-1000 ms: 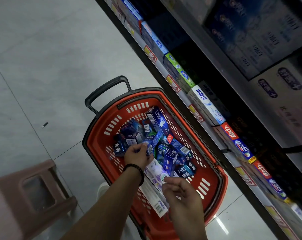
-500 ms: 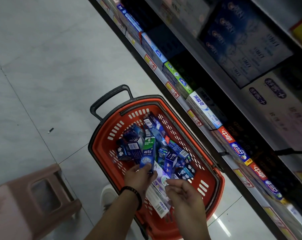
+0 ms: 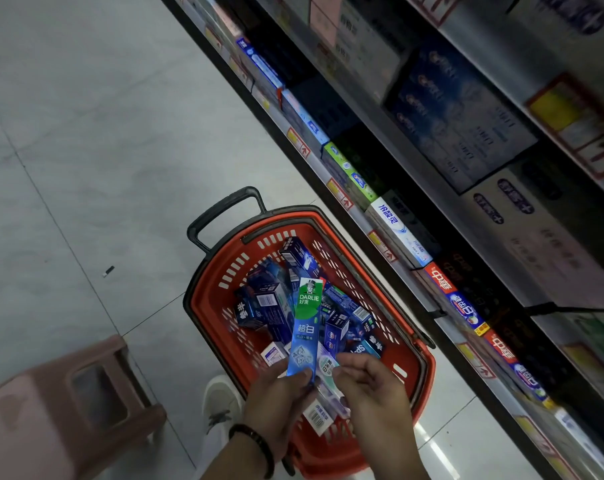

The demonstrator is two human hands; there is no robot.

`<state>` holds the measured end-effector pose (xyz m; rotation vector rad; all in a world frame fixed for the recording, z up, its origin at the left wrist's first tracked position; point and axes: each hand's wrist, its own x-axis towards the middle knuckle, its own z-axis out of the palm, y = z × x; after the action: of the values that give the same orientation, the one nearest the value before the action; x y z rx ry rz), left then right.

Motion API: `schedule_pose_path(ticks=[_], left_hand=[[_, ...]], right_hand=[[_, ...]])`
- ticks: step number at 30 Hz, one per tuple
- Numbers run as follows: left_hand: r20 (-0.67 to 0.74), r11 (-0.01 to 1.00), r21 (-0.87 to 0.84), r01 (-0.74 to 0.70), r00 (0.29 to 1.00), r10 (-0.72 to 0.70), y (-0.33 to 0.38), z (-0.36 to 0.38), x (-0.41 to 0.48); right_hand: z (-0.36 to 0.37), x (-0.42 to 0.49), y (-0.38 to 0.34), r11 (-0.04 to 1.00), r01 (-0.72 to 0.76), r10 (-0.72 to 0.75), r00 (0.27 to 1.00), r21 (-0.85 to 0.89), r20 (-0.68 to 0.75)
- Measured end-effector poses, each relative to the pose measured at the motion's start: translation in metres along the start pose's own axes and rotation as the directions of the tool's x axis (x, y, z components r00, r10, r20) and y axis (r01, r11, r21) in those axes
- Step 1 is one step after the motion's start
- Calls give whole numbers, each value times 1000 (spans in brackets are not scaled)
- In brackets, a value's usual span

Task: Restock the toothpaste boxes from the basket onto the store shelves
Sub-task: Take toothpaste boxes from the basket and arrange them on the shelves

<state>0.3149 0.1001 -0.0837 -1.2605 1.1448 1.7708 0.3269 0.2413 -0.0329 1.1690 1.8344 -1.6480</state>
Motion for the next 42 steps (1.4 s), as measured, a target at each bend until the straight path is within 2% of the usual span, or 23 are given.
schedule_pose_path(ticks=[4, 14, 18, 23, 26, 35, 42], left_hand=[[-5, 999, 44, -19, 1000, 19, 3, 2, -26], [111, 986, 110, -128, 987, 116, 44, 35, -115], [204, 974, 85, -212, 960, 192, 69, 50, -158], [314, 947, 138, -290, 920, 236, 93, 57, -212], [359, 928, 166, -333, 897, 257, 108, 61, -248], [461, 811, 278, -515, 812, 358, 139, 78, -353], [501, 799, 224, -558, 769, 397, 158, 96, -413]], right_hand=[[-8, -10, -17, 1000, -20, 21, 1000, 17, -11], [-21, -55, -75, 1000, 5, -5, 1000, 29, -2], [-28, -84, -107, 997, 61, -62, 998, 52, 29], [-45, -123, -152, 986, 125, -133, 988, 107, 80], [-53, -151, -176, 973, 180, -190, 980, 143, 61], [-91, -237, -240, 921, 302, -333, 938, 245, 95], [-115, -292, -284, 875, 307, -365, 926, 374, 94]])
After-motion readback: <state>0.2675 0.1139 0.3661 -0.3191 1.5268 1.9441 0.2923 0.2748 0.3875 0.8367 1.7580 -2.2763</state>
